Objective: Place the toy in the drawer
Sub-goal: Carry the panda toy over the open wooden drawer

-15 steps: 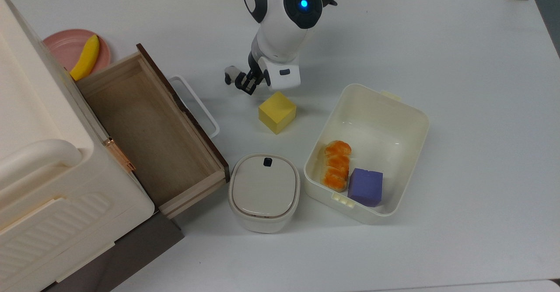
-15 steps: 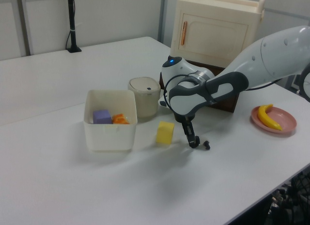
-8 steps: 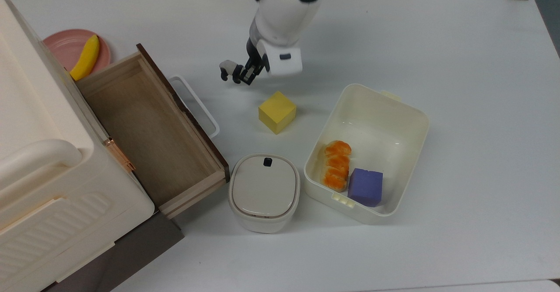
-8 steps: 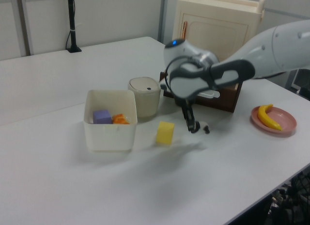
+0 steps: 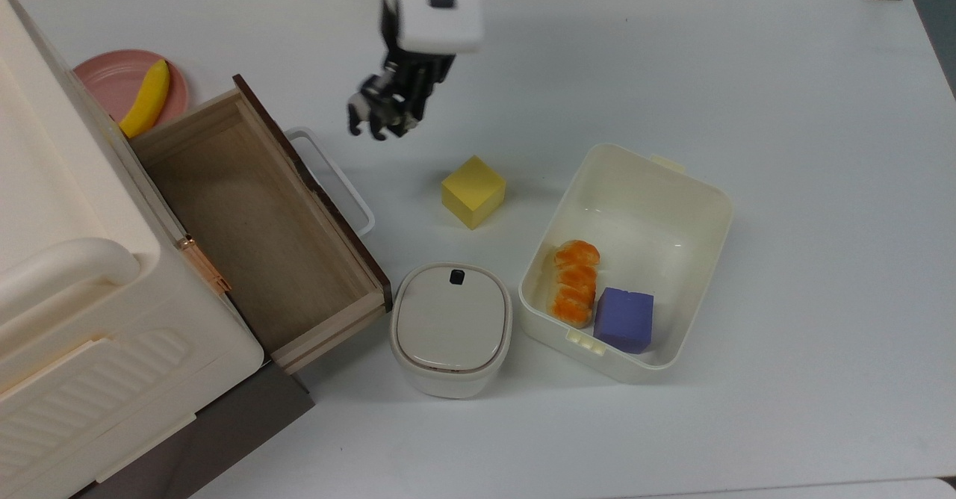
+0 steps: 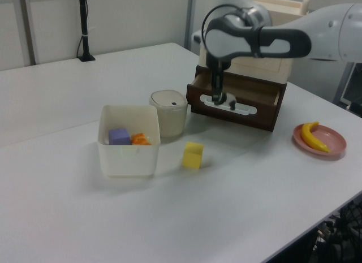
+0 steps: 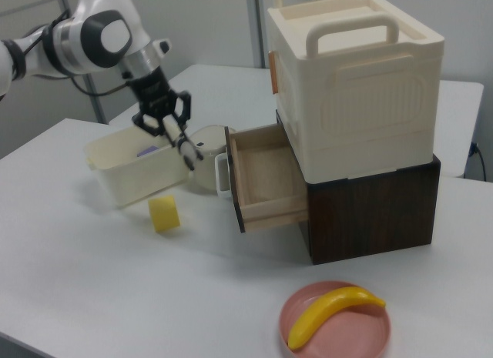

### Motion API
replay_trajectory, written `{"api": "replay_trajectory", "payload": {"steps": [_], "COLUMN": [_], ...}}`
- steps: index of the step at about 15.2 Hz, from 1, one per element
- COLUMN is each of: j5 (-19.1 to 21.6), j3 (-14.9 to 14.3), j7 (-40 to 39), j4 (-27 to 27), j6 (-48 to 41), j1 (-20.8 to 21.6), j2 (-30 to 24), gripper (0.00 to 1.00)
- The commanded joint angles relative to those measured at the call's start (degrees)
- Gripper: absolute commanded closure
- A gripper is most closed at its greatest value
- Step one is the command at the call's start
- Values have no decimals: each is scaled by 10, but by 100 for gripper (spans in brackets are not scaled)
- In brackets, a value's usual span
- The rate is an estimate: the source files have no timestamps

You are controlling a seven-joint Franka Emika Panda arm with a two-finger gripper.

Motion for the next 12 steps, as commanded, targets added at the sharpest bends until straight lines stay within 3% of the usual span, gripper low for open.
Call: {"api": "replay_trajectory", "payload": {"steps": [1,6,10,12], "j5": [28,28,24,24], "j3": [-47,-85,-89,-89], "j7": [50,72,82,82], "j4": [15,15,13,11], "j6": [81,174,215,222], "j1": [4,-9,-26,-28], "j2": [8,39,67,83], "gripper": [100,100,99,93]}}
